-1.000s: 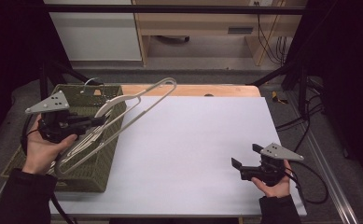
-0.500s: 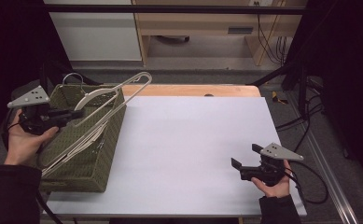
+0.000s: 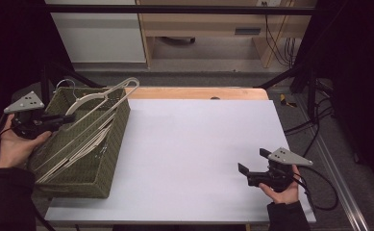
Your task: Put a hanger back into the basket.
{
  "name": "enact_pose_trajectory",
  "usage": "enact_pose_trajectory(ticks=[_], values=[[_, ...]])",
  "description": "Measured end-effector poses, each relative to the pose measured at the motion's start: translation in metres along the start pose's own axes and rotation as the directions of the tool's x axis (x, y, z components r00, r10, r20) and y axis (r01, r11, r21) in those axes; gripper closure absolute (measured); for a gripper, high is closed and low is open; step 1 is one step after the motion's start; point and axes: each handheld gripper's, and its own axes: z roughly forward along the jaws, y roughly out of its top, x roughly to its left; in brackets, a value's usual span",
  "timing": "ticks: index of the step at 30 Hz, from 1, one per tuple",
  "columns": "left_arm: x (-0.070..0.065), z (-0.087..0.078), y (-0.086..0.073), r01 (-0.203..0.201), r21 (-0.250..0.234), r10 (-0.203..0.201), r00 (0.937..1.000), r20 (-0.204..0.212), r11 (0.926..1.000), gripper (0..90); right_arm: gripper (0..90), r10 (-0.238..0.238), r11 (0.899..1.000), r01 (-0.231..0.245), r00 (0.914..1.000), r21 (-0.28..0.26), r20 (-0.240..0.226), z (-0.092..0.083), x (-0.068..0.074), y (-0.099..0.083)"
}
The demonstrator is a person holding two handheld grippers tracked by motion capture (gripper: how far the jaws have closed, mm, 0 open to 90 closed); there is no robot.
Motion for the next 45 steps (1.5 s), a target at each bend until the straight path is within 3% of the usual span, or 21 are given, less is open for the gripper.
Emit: enact_pose_trajectory(ticks=[8,13,17,22,26,38,41,45], values=[[0.011,-0.005,-0.017,-0.017,0.007,0.017,0.9993,-0.034,0.9998,85.8,4.9,-0.002,1.000,0.002,1.0000,0.000,0.001,-0.001,0.000,0.000],[0.017,-0.008,-0.028,-0.015,0.021,0.017,0.9982,-0.058,0.9997,85.8,4.9,0.000,1.000,0.000,1.0000,0.000,0.005,0.000,0.000,0.000],[0.020,-0.011,-0.038,-0.002,0.003,0.002,0.9978,-0.067,1.0000,85.8,4.9,0.000,1.000,0.000,1.0000,0.004,0.007,0.001,0.000,0.000],[0.022,-0.011,-0.048,-0.004,0.056,0.009,0.9956,-0.093,0.9984,85.9,4.9,-0.003,1.000,0.003,1.0000,0.005,0.007,0.001,0.000,0.000],[0.022,-0.004,-0.059,0.018,0.066,-0.012,0.9951,-0.098,0.9976,85.8,5.0,0.001,1.000,-0.001,1.0000,0.004,0.006,0.001,0.000,0.000],[0.014,0.029,-0.091,0.063,0.140,-0.052,0.9955,-0.079,0.9882,84.4,5.1,0.000,1.000,0.000,1.0000,0.002,0.005,0.000,0.000,0.000],[0.011,0.033,-0.094,0.052,0.182,-0.043,0.9975,-0.057,0.9819,82.1,5.2,0.002,1.000,-0.002,1.0000,-0.001,0.003,0.000,0.001,0.000],[0.006,0.040,-0.094,0.061,0.213,-0.059,0.9982,-0.015,0.9752,78.5,5.2,0.002,1.000,-0.002,1.0000,0.002,0.003,0.000,0.001,0.000]])
